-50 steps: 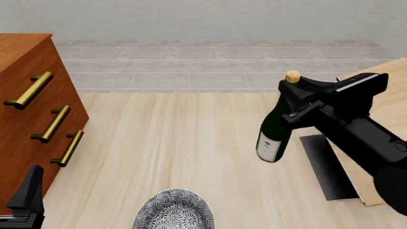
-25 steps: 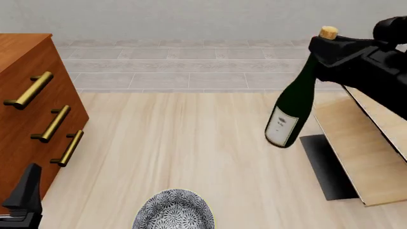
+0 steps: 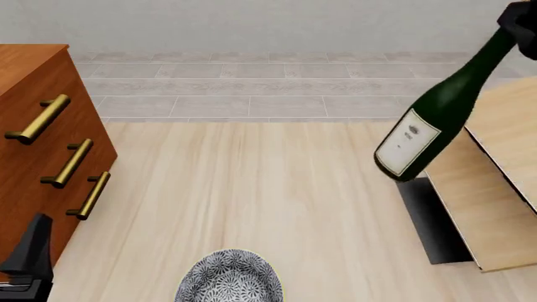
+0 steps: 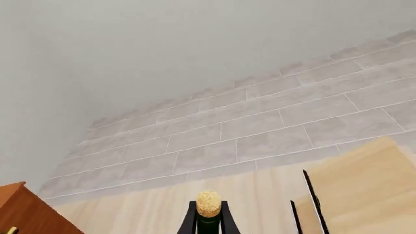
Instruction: Put the wine bottle on the wine rack.
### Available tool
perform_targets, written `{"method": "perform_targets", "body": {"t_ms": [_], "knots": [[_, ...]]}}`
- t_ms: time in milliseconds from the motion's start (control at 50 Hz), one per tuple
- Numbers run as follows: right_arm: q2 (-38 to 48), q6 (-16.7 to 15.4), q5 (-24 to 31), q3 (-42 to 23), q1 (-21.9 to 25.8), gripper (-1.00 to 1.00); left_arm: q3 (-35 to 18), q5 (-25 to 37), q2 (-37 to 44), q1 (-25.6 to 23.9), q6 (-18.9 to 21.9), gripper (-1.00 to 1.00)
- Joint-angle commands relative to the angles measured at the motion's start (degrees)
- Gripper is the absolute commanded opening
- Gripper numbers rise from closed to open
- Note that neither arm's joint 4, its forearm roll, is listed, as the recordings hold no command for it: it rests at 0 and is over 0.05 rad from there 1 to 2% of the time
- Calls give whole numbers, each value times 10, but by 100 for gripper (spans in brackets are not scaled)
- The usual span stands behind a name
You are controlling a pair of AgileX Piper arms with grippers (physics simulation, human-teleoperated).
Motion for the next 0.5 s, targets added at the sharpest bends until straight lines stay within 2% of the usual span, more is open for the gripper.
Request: {"method": "perform_targets", "body": {"t_ms": [20, 260, 300, 500], "knots": [[-6, 75, 63, -41, -77, -100, -1, 0, 0, -3, -3, 100], [3, 102, 122, -78, -137, -100, 3, -3, 0, -8, -7, 100], [2, 114, 125, -78, -145, -100, 4, -3, 0, -10, -7, 100], [-3, 117, 147, -90, -182, -100, -1, 1, 0, -12, -8, 100]]}}
